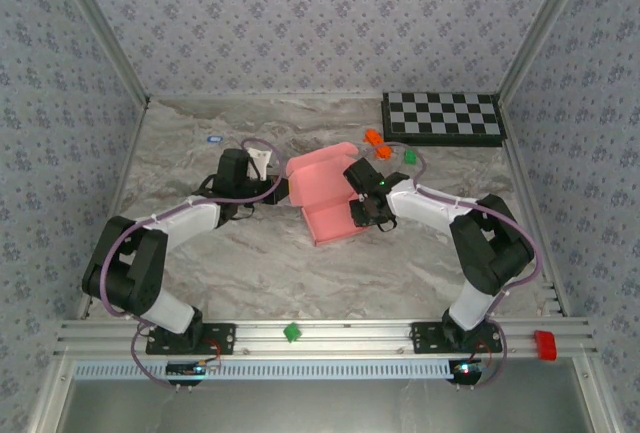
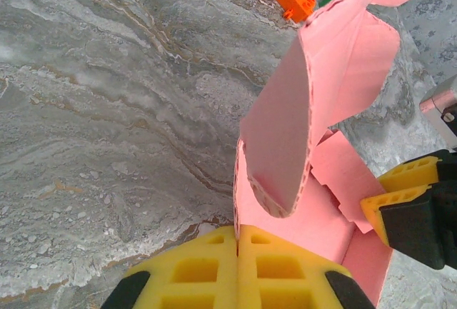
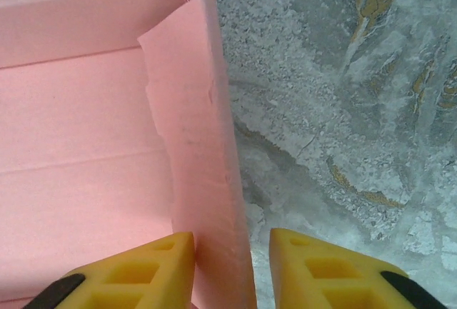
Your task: Fold the paper box
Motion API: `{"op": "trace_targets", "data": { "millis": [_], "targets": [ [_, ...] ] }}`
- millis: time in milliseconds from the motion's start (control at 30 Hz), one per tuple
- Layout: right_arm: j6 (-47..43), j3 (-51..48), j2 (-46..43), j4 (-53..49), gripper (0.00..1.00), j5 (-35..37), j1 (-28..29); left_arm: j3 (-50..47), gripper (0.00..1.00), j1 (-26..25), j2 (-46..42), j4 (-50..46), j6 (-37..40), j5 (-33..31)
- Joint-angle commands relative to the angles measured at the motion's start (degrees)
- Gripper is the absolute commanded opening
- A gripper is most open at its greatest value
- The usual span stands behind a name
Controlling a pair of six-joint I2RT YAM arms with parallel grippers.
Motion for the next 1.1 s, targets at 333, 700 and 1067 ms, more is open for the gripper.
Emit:
{"op": "trace_targets", "data": {
  "millis": [333,700,1067],
  "targets": [
    [-1.6,-0.8,2.8,-0.7,0.22,-1.5,-1.4,1.8,0.0,-0.5,1.0,0.9,0.8,1.4],
    [-2.2,-1.1,3.8,-0.9,0.17,-0.1,-1.7,2.2,0.0,-0.5,1.4,0.8,0.9,1.6],
    [-3.2,0.0,6.3,-3.3,0.15,3.2,-1.7,2.6,0.0,-0.5,1.8,0.6,1.4,2.3]
  ]
}}
